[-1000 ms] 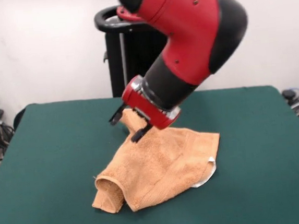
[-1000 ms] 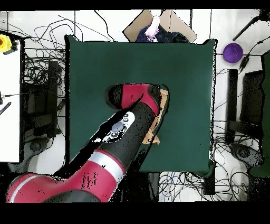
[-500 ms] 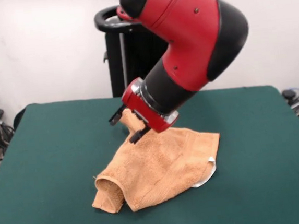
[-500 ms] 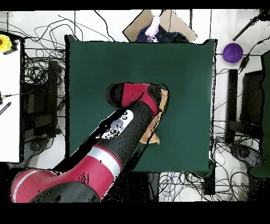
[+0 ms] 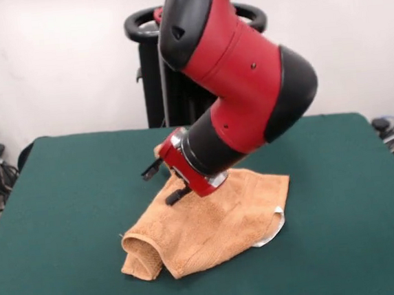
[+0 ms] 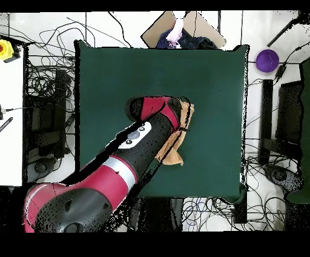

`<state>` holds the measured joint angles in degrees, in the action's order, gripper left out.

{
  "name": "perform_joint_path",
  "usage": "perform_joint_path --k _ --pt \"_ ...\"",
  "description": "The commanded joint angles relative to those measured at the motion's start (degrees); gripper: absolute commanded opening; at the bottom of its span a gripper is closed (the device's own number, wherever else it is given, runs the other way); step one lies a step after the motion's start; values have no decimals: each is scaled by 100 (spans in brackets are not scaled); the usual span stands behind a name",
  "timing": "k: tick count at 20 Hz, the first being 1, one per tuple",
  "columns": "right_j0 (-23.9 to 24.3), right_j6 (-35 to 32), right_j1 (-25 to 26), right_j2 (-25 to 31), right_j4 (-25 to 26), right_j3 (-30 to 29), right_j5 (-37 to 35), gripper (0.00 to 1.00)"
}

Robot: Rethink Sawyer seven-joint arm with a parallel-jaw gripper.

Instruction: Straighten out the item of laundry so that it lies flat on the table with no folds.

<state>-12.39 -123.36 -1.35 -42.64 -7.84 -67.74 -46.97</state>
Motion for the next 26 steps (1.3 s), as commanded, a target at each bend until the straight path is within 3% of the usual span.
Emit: perform_joint_path --k 1,9,26 --pt "-239 -1911 292 90 -429 635 -796 100" --pt "-117 -1885 258 145 -544 968 -255 100" --pt "-9 -1785 -28 296 -638 821 1453 100"
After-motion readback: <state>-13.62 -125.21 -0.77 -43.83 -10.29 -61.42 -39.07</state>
